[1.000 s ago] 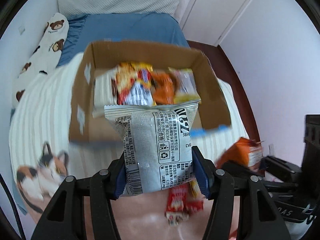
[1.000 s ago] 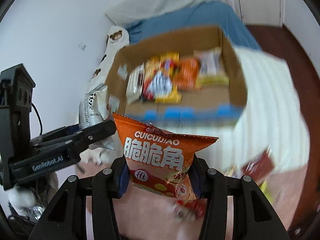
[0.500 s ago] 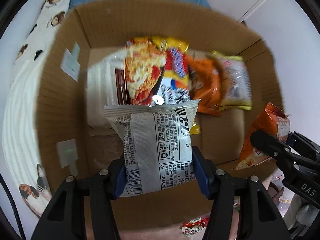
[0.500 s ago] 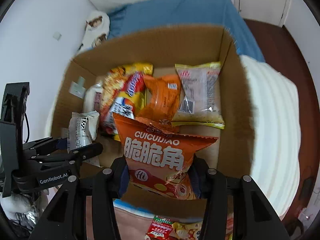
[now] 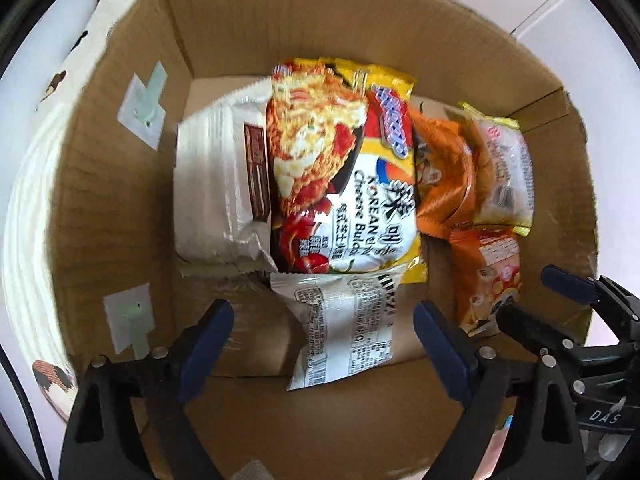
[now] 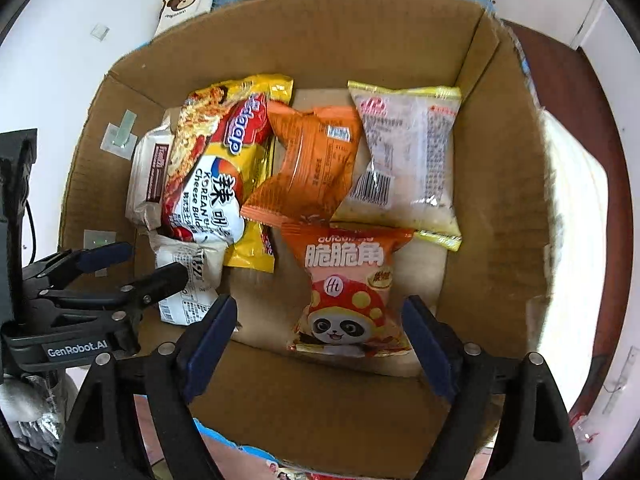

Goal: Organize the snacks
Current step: 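Open both tools to drop the packets into the box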

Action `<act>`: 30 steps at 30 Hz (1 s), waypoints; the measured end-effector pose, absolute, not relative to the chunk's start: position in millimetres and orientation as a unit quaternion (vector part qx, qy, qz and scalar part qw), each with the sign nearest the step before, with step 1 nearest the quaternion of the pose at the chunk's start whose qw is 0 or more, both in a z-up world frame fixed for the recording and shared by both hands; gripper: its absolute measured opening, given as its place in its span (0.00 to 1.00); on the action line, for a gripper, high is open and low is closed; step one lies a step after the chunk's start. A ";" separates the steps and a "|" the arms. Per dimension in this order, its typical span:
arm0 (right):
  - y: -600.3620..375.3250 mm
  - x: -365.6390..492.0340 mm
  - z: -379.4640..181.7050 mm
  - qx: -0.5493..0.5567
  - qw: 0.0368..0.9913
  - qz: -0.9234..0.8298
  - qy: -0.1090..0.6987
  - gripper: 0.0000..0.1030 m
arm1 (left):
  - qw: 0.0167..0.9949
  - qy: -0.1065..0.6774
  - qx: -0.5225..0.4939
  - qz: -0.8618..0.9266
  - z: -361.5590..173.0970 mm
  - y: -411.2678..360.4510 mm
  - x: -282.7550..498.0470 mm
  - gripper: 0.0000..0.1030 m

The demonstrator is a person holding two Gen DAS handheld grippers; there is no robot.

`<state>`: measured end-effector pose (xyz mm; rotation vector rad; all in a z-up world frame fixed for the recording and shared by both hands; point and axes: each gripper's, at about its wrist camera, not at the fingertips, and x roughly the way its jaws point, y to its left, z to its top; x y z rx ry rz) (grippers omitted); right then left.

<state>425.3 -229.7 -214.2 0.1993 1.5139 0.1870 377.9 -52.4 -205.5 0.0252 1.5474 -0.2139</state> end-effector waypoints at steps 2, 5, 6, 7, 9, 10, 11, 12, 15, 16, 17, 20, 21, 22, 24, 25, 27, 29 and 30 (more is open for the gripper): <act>-231.1 424.0 -206.9 0.084 0.726 0.077 0.679 0.90 | 0.721 0.686 0.010 -0.097 -194.6 -55.8 375.9 0.90; -236.5 420.1 -192.0 0.083 0.738 0.070 0.666 0.90 | 0.740 0.666 0.012 -0.094 -176.7 -57.4 372.0 0.90; -239.4 418.1 -185.0 0.086 0.744 0.067 0.659 0.90 | 0.749 0.656 0.013 -0.093 -168.9 -57.2 369.2 0.90; -240.0 415.8 -179.3 0.084 0.750 0.063 0.653 0.90 | 0.755 0.649 0.016 -0.090 -163.4 -58.6 367.1 0.90; -243.1 411.0 -162.5 0.082 0.764 0.053 0.638 0.90 | 0.771 0.630 0.016 -0.090 -148.3 -57.8 364.1 0.90; -242.8 407.5 -156.5 0.083 0.771 0.048 0.630 0.90 | 0.780 0.619 0.012 -0.090 -139.5 -57.1 359.4 0.90; -244.8 402.3 -148.6 0.082 0.778 0.044 0.622 0.90 | 0.787 0.611 0.011 -0.089 -131.3 -55.8 356.6 0.90; -245.2 395.9 -139.6 0.081 0.787 0.038 0.610 0.90 | 0.795 0.600 0.007 -0.092 -121.9 -54.2 350.2 0.90; -247.8 375.6 -114.7 0.081 0.808 0.024 0.583 0.90 | 0.814 0.574 0.004 -0.091 -99.1 -48.6 337.4 0.90; -249.0 368.5 -106.2 0.080 0.814 0.020 0.575 0.90 | 0.819 0.566 0.005 -0.093 -91.4 -46.9 331.0 0.90; -249.9 361.4 -98.2 0.079 0.819 0.016 0.568 0.91 | 0.824 0.559 0.006 -0.094 -85.7 -46.0 324.7 0.90; -246.6 337.1 -75.8 0.084 0.834 0.004 0.546 0.92 | 0.835 0.540 0.007 -0.101 -66.6 -39.1 301.5 0.90; -246.0 330.5 -70.1 0.088 0.837 0.003 0.540 0.92 | 0.839 0.534 0.008 -0.100 -61.1 -37.3 294.6 0.90; -243.1 325.5 -66.8 0.091 0.840 0.001 0.535 0.92 | 0.844 0.526 0.008 -0.101 -55.5 -35.1 287.8 0.90; -238.6 310.4 -56.8 0.098 0.847 -0.005 0.522 0.92 | 0.856 0.508 0.010 -0.097 -45.1 -30.6 274.0 0.90; -236.3 302.5 -52.4 0.103 0.851 -0.006 0.515 0.93 | 0.863 0.496 0.009 -0.097 -39.3 -27.9 266.4 0.93; -234.7 284.9 -41.6 0.113 0.858 -0.008 0.501 0.96 | 0.875 0.473 0.007 -0.107 -29.4 -24.1 251.5 1.00; -234.1 267.8 -33.9 0.122 0.866 -0.004 0.484 0.97 | 0.881 0.456 0.007 -0.123 -22.9 -22.3 237.3 1.00; -234.1 257.2 -31.2 0.126 0.870 -0.005 0.477 0.97 | 0.882 0.453 0.012 -0.128 -21.3 -22.0 230.9 1.00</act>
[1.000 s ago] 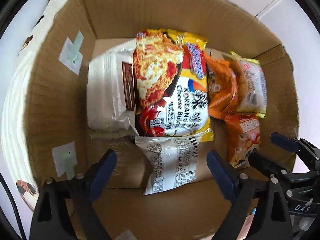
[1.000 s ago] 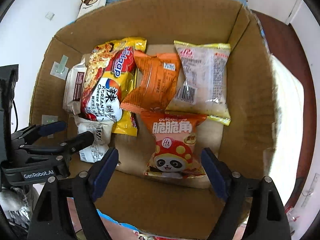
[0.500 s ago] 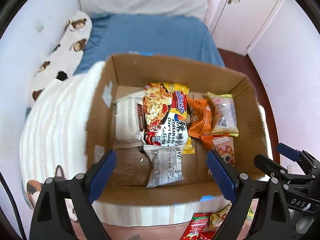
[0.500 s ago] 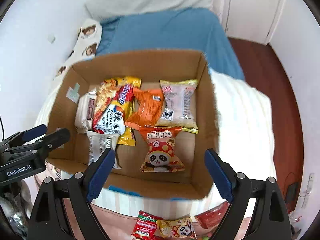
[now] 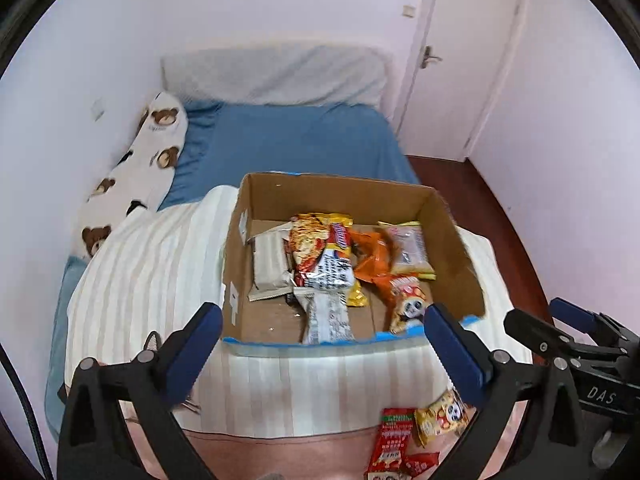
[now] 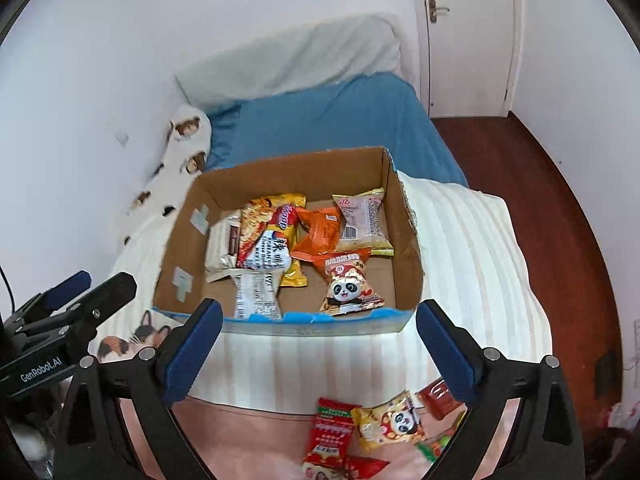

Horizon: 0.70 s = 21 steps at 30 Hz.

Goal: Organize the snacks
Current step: 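Open both tools to drop the packets into the box, then grasp red sauce packet with left tool while right tool grasps yellow panda bag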

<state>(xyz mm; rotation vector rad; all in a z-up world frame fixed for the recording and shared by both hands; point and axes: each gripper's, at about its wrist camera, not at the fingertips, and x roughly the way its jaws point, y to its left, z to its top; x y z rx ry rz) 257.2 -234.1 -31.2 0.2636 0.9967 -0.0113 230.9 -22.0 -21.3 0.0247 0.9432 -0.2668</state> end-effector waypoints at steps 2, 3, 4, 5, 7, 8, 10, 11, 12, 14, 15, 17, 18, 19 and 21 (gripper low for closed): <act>-236.4 242.8 -31.8 0.138 0.871 -0.003 0.472 0.97 | 0.882 0.450 0.018 -0.138 -22.0 -23.1 216.3 1.00; -239.0 233.8 -35.6 0.146 0.868 -0.007 0.474 0.97 | 0.879 0.453 0.021 -0.146 -25.5 -24.5 208.7 1.00; -241.5 226.2 -40.8 0.151 0.865 -0.011 0.479 0.97 | 0.876 0.460 0.025 -0.144 -31.7 -25.7 202.1 1.00; -243.0 220.2 -46.6 0.155 0.860 -0.012 0.485 0.97 | 0.872 0.469 0.026 -0.140 -38.2 -26.2 196.7 1.00; -250.2 204.2 -65.3 0.163 0.848 -0.021 0.505 0.97 | 0.858 0.494 0.026 -0.140 -59.0 -30.3 186.1 1.00; -252.8 198.2 -74.8 0.166 0.841 -0.025 0.514 0.97 | 0.848 0.510 0.028 -0.140 -73.0 -34.0 181.0 1.00; -262.9 183.9 -99.3 0.179 0.820 -0.033 0.543 0.97 | 0.826 0.545 0.039 -0.140 -107.4 -45.3 171.2 1.00; -271.1 174.6 -113.6 0.191 0.808 -0.039 0.556 0.97 | 0.814 0.562 0.048 -0.138 -124.9 -52.4 167.3 1.00; -277.1 168.5 -123.9 0.203 0.799 -0.042 0.564 0.97 | 0.803 0.577 0.059 -0.139 -141.2 -60.6 163.0 1.00; -295.5 154.7 -150.3 0.249 0.775 -0.046 0.580 0.97 | 0.779 0.605 0.079 -0.145 -176.1 -79.1 156.7 1.00; -303.9 148.1 -163.9 0.277 0.761 -0.046 0.586 0.96 | 0.770 0.615 0.088 -0.145 -190.5 -87.8 152.9 1.00; -317.7 143.6 -188.2 0.327 0.730 -0.039 0.600 0.94 | 0.747 0.641 0.103 -0.146 -221.8 -105.7 148.8 1.00; -324.5 142.1 -198.9 0.346 0.717 -0.039 0.603 0.94 | 0.735 0.653 0.110 -0.147 -237.1 -115.6 149.0 1.00; -327.3 141.1 -206.9 0.354 0.712 -0.040 0.605 0.94 | 0.728 0.660 0.118 -0.144 -248.0 -121.8 147.9 1.00; -334.4 138.3 -220.5 0.362 0.707 -0.042 0.606 0.94 | 0.707 0.680 0.137 -0.140 -275.0 -137.4 148.8 1.00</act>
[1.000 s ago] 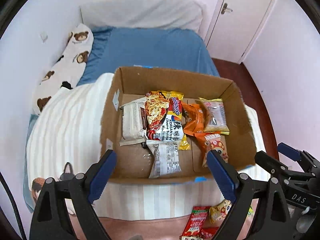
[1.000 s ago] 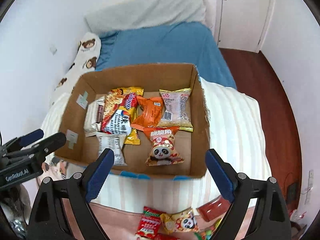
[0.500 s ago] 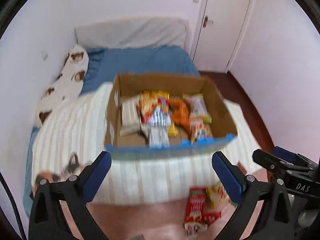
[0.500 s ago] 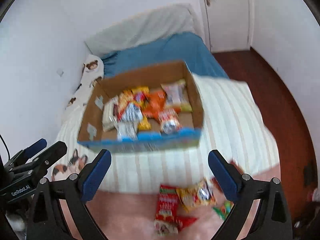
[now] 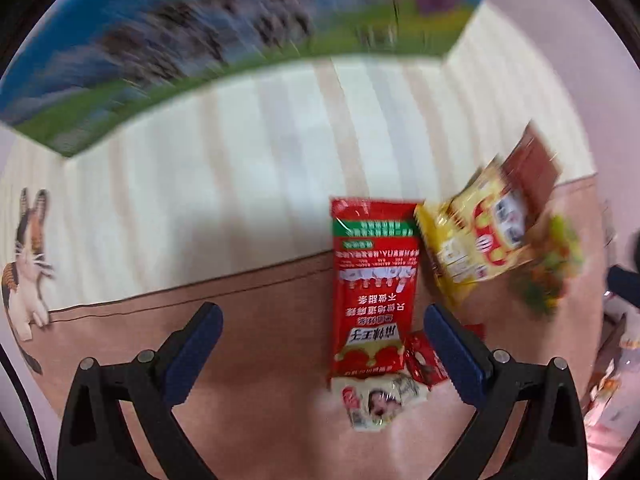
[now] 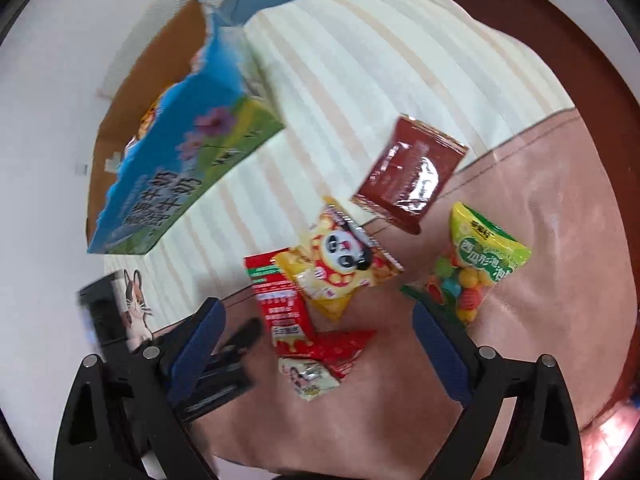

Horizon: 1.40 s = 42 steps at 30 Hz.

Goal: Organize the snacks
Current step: 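Grasp red sauce packet with left tool while right tool grasps yellow panda bag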

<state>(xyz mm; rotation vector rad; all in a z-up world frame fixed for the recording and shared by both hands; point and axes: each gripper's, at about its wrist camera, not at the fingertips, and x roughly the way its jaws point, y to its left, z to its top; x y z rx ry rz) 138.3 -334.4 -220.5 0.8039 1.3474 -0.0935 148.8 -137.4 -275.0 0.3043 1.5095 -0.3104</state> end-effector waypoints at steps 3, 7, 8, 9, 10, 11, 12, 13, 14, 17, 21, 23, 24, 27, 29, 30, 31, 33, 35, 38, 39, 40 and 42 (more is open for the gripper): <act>-339.6 138.4 -236.1 0.376 0.697 -0.045 0.609 0.94 | 0.676 0.706 0.159 -0.141 -305.7 -152.4 148.1 1.00; -344.3 146.5 -258.7 0.409 0.674 -0.049 0.612 0.94 | 0.680 0.700 0.174 -0.135 -318.0 -158.2 145.0 0.89; -342.7 149.6 -268.2 0.421 0.662 -0.051 0.617 0.94 | 0.685 0.695 0.167 -0.136 -315.5 -154.5 145.1 0.85; -341.1 151.8 -277.4 0.432 0.652 -0.052 0.621 0.94 | 0.690 0.693 0.159 -0.134 -313.0 -149.7 145.6 0.75; -338.9 154.2 -285.4 0.443 0.641 -0.053 0.625 0.94 | 0.694 0.692 0.148 -0.132 -309.6 -143.0 146.7 0.63; -335.7 157.6 -296.4 0.457 0.626 -0.056 0.629 0.94 | 0.697 0.693 0.135 -0.128 -306.3 -135.0 148.6 0.58; -334.4 159.4 -304.4 0.468 0.615 -0.061 0.631 0.94 | 0.699 0.694 0.120 -0.121 -302.4 -124.8 151.0 0.56; -332.5 161.7 -311.9 0.481 0.605 -0.066 0.631 0.94 | 0.700 0.696 0.111 -0.114 -300.3 -116.2 153.1 0.56; -329.7 165.2 -321.2 0.501 0.592 -0.072 0.627 0.94 | 0.701 0.697 0.103 -0.105 -298.4 -106.0 155.6 0.56; -320.1 175.6 -340.5 0.537 0.565 -0.093 0.620 0.94 | 0.703 0.701 0.091 -0.082 -296.5 -78.5 161.2 0.56; -305.8 191.1 -355.8 0.521 0.553 -0.139 0.636 0.84 | 0.699 0.709 0.068 -0.062 -296.2 -49.5 163.2 0.56; -292.7 201.5 -351.7 0.474 0.574 -0.141 0.653 0.76 | 0.698 0.711 0.056 -0.061 -296.4 -38.8 163.0 0.56; -283.3 208.2 -347.7 0.445 0.590 -0.128 0.661 0.72 | 0.696 0.713 0.051 -0.062 -297.5 -34.5 162.6 0.56; -243.5 227.8 -330.8 0.294 0.655 -0.070 0.693 0.70 | 0.692 0.718 0.031 -0.067 -298.9 -22.3 170.5 0.56; -215.3 235.4 -323.5 0.182 0.684 -0.031 0.705 0.69 | 0.687 0.723 0.017 -0.070 -299.8 -14.6 172.6 0.56; -197.7 237.8 -321.1 0.112 0.695 -0.008 0.710 0.69 | 0.686 0.724 0.009 -0.071 -299.7 -11.0 174.1 0.56; -181.0 238.2 -319.8 0.043 0.701 0.012 0.712 0.69 | 0.684 0.726 -0.002 -0.072 -300.3 -7.6 175.3 0.56; -159.4 236.3 -320.5 -0.039 0.698 0.043 0.714 0.71 | 0.680 0.729 -0.026 -0.073 -299.8 12.7 178.2 0.60; -150.0 235.6 -320.9 -0.059 0.692 0.058 0.717 0.82 | 0.669 0.736 -0.067 -0.077 -304.7 26.1 185.0 0.69; -164.4 235.7 -317.8 0.006 0.698 0.044 0.714 0.90 | 0.658 0.742 -0.105 -0.074 -311.4 39.1 187.0 0.76; -170.4 236.2 -320.4 0.034 0.695 0.034 0.717 0.90 | 0.659 0.742 -0.101 -0.072 -312.3 39.2 187.4 0.76; -176.1 236.4 -323.5 0.055 0.691 0.026 0.721 0.90 | 0.661 0.741 -0.092 -0.070 -313.7 38.4 186.5 0.76; -182.8 236.6 -329.5 0.095 0.683 0.013 0.724 0.90 | 0.668 0.738 -0.068 -0.068 -313.9 30.4 183.9 0.76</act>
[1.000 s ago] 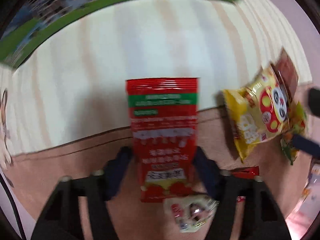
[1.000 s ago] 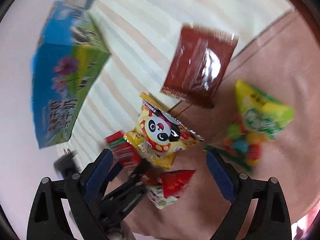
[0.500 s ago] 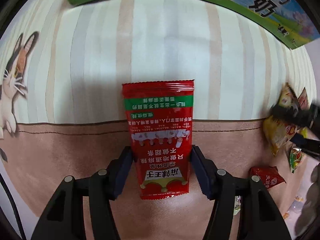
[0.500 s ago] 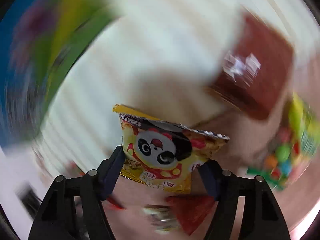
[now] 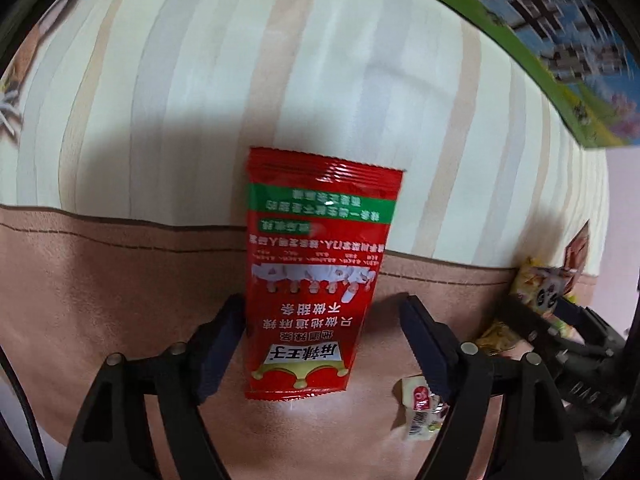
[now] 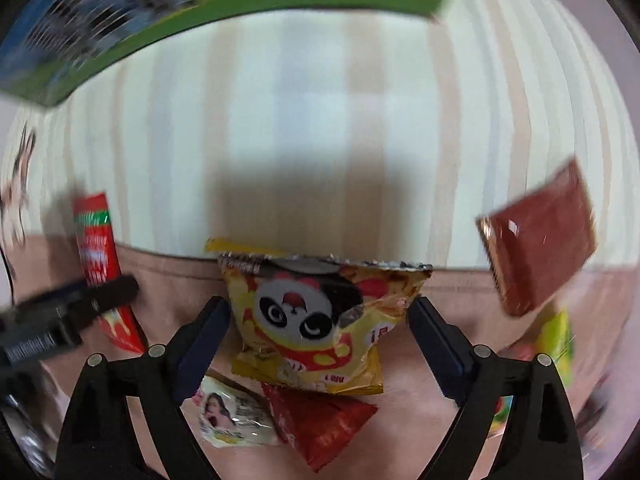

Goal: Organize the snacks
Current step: 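Grasp red sauce packet with left tool while right tool grasps yellow panda bag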

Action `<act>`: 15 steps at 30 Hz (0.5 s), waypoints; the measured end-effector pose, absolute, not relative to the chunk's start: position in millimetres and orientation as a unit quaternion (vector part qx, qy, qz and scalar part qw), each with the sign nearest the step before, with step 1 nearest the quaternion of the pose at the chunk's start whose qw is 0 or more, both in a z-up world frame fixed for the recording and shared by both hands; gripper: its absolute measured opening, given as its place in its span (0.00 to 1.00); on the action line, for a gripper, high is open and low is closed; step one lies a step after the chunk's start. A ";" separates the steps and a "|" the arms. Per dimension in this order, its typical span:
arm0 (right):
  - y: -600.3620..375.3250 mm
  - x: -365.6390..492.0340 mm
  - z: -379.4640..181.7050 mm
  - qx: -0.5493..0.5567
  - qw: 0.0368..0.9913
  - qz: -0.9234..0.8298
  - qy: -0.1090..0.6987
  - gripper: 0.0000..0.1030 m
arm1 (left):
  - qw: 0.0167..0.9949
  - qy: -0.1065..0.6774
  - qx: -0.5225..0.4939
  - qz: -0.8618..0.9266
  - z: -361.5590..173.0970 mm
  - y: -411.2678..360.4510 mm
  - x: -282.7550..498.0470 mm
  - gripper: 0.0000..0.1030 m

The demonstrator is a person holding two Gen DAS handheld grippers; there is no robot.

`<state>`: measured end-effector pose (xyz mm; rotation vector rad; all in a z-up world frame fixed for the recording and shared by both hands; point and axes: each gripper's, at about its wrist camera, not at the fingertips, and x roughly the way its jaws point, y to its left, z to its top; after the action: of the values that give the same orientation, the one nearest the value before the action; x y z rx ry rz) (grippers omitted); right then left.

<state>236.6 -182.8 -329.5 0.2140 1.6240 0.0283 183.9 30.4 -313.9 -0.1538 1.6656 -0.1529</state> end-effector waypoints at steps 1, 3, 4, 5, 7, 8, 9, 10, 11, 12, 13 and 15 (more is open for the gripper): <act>-183.6 235.8 -332.3 0.110 0.679 0.010 0.726 0.90 | 0.672 0.735 -0.055 -0.068 -312.2 20.9 184.7 0.75; -184.1 236.1 -333.9 0.128 0.677 0.001 0.725 0.91 | 0.680 0.729 -0.031 -0.069 -311.0 14.7 182.7 0.73; -183.6 236.5 -333.8 0.133 0.678 -0.003 0.723 0.91 | 0.683 0.727 -0.022 -0.067 -310.7 14.1 181.7 0.69; -184.5 236.4 -334.0 0.134 0.679 -0.006 0.722 0.90 | 0.687 0.724 -0.016 -0.065 -310.3 14.1 180.3 0.67; -186.3 238.3 -334.4 0.136 0.681 -0.013 0.720 0.90 | 0.691 0.720 -0.011 -0.062 -309.1 14.2 178.1 0.57; -186.2 237.8 -334.8 0.135 0.682 -0.015 0.718 0.85 | 0.694 0.718 -0.008 -0.060 -308.0 14.7 176.3 0.53; -188.3 241.3 -343.1 0.128 0.685 -0.021 0.717 0.77 | 0.695 0.716 -0.006 -0.060 -307.5 12.8 175.5 0.51; -188.7 236.0 -345.7 0.124 0.687 -0.024 0.715 0.73 | 0.695 0.717 -0.007 -0.060 -303.7 15.1 174.0 0.51; -187.9 235.6 -345.9 0.122 0.690 -0.026 0.713 0.71 | 0.695 0.717 -0.006 -0.060 -301.6 9.7 171.0 0.51; -187.4 235.6 -346.1 0.121 0.691 -0.028 0.712 0.70 | 0.695 0.717 -0.006 -0.059 -300.9 9.9 170.7 0.51; -186.5 235.6 -346.3 0.121 0.692 -0.029 0.711 0.70 | 0.695 0.716 -0.005 -0.057 -300.5 10.3 170.5 0.50; -186.7 235.9 -346.4 0.121 0.693 -0.029 0.710 0.69 | 0.696 0.716 -0.002 -0.055 -305.6 4.0 168.7 0.51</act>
<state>235.9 -186.7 -346.4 0.2700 1.5862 -0.0639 168.7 4.0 -305.6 -0.0039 1.5964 -0.1232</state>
